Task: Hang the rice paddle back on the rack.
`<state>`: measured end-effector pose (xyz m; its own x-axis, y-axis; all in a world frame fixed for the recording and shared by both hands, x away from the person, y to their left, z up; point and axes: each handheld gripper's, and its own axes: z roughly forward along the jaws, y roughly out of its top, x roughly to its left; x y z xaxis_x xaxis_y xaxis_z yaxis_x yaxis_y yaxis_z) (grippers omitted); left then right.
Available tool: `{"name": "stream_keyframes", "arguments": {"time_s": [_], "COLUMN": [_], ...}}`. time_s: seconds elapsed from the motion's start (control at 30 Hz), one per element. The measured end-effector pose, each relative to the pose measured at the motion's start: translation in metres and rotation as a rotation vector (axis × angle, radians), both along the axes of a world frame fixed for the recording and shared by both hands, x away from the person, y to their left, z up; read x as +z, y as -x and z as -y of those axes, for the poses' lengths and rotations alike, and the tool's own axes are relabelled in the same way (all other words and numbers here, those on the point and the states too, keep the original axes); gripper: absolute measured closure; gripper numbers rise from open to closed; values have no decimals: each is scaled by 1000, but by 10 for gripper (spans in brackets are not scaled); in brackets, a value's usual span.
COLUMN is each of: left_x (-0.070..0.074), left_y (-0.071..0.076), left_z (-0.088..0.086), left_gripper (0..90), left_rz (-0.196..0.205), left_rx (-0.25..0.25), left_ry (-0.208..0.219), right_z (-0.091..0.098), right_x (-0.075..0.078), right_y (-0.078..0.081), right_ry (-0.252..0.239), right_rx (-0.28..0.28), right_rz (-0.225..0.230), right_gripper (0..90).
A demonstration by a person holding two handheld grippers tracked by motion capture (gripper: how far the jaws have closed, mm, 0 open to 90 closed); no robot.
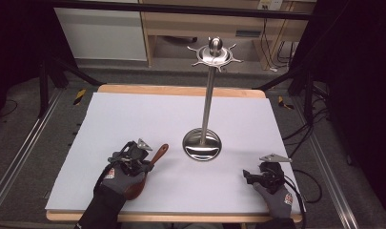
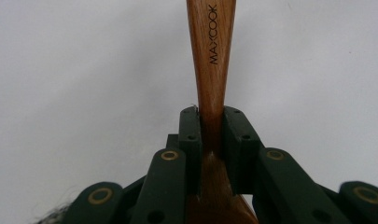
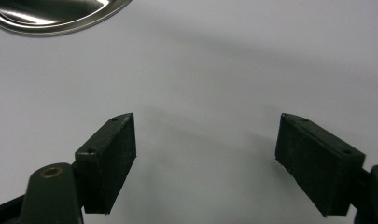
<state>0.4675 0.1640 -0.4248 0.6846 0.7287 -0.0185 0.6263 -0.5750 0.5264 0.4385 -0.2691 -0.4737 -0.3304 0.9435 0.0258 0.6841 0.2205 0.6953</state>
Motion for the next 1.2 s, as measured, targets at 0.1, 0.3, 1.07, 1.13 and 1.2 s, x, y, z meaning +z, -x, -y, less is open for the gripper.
{"name": "stream_keyframes", "arguments": {"time_s": [0.1,0.3,1.07,1.13,1.2], "left_x": [2,6,26,29,33], "left_y": [2,6,20,21,22], "left_z": [-4,-8,-18,-20,-21], "left_gripper": [777,778,780,780,780], "left_rz": [12,36,120,137,151], "left_rx": [8,11,16,15,14], "left_ry": [18,40,98,101,107], "right_z": [0,0,0,0,0], "right_x": [0,0,0,0,0], "right_y": [0,0,0,0,0], "right_ry": [1,1,0,-1,-1], "right_rx": [1,2,0,0,-2], "right_rz": [0,-3,-3,-4,-3], "right_gripper": [207,207,206,206,205]}}
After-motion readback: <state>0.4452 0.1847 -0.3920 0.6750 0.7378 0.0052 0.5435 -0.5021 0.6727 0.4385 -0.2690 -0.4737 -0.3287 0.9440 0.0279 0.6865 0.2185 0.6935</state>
